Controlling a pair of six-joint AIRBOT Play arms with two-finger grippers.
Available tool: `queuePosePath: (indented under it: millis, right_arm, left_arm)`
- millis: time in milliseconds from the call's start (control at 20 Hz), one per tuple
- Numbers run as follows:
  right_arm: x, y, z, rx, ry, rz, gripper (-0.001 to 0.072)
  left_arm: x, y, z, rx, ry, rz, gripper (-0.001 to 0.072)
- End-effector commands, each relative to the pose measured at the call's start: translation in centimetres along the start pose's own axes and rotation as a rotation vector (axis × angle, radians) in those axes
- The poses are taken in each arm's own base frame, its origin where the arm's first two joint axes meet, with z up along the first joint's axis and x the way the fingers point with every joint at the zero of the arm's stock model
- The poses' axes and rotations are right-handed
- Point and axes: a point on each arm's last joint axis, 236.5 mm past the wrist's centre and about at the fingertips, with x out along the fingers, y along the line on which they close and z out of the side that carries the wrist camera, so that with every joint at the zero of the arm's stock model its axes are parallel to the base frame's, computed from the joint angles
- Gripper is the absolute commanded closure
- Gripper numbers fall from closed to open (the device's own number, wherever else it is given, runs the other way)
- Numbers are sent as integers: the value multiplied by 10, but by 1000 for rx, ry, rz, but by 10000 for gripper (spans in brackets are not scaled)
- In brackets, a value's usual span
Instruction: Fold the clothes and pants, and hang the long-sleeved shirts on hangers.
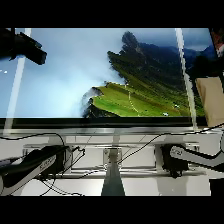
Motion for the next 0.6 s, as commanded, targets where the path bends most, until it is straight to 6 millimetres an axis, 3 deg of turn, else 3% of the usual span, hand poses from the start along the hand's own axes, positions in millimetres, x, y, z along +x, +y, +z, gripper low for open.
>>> queuePosePath:
  millis: [0, 150, 300, 550]
  right_arm:
    - [28, 78, -26, -375, 107, -38, 703]
    - [35, 88, -22, -523, 84, -212, 703]
    - [39, 106, -22, -568, 64, -206, 703]
    - [39, 105, -22, -563, 63, -204, 702]
  left_arm:
    - [0, 0, 0, 0, 0, 1, 689]
    - [0, 0, 0, 0, 0, 1, 689]
    - [0, 0, 0, 0, 0, 1, 690]
    - [0, 0, 0, 0, 0, 1, 690]
